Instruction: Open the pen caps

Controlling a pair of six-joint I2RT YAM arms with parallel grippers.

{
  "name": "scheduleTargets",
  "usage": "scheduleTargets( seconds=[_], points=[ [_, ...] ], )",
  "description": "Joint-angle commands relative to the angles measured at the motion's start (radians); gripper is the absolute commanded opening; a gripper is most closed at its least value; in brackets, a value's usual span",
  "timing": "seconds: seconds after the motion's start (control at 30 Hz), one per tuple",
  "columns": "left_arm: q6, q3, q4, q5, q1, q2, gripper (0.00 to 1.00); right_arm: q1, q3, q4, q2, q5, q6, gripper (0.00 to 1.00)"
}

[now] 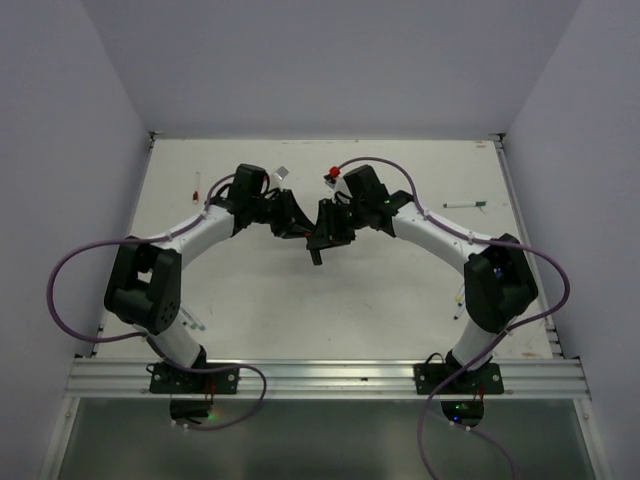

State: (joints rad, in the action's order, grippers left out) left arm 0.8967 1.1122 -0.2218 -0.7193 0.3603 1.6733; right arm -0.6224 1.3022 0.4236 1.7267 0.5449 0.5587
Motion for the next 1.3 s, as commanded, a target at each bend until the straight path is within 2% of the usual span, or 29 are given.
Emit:
scheduleTargets(
  seconds=[0.0,0.07,0.23,0.37,0.53,0.63,0.67,0.87,1.03,1.27],
  points=[
    [-0.022,0.040,0.253,0.084,-0.043,-0.087,0.00,-0.040,-0.046,0.197,-0.036,0.147,-0.020,0.00],
    [-0.038,0.051,0.223,0.166,-0.044,-0.096,0.00,-0.040,-0.021,0.303,-0.021,0.089,-0.066,0.00],
    [-0.019,0.095,-0.022,0.395,-0.044,-0.109,0.00,-0.069,0.026,0.458,-0.030,-0.244,-0.160,0.00],
    [0.051,0.083,-0.050,0.391,-0.050,-0.103,0.00,-0.076,-0.007,0.438,-0.059,-0.263,-0.161,0.00],
    [0.113,0.038,0.076,0.293,-0.067,-0.083,0.00,-0.076,-0.072,0.347,-0.085,-0.131,-0.138,0.00],
    [0.015,0.098,-0.017,0.297,-0.066,-0.040,0.00,-0.051,-0.041,0.379,-0.050,-0.216,-0.131,0.00],
    [-0.014,0.135,-0.107,0.310,-0.066,-0.029,0.00,-0.042,-0.034,0.376,-0.035,-0.227,-0.128,0.00],
    [-0.174,0.169,-0.385,0.414,-0.038,0.049,0.00,0.030,0.104,0.362,0.120,-0.307,-0.132,0.00],
    [-0.246,0.118,-0.355,0.341,-0.004,0.066,0.00,0.070,0.199,0.337,0.218,-0.399,-0.143,0.00],
    [-0.294,0.060,-0.182,0.170,0.035,0.111,0.00,0.108,0.273,0.287,0.306,-0.441,-0.154,0.00]
  ],
)
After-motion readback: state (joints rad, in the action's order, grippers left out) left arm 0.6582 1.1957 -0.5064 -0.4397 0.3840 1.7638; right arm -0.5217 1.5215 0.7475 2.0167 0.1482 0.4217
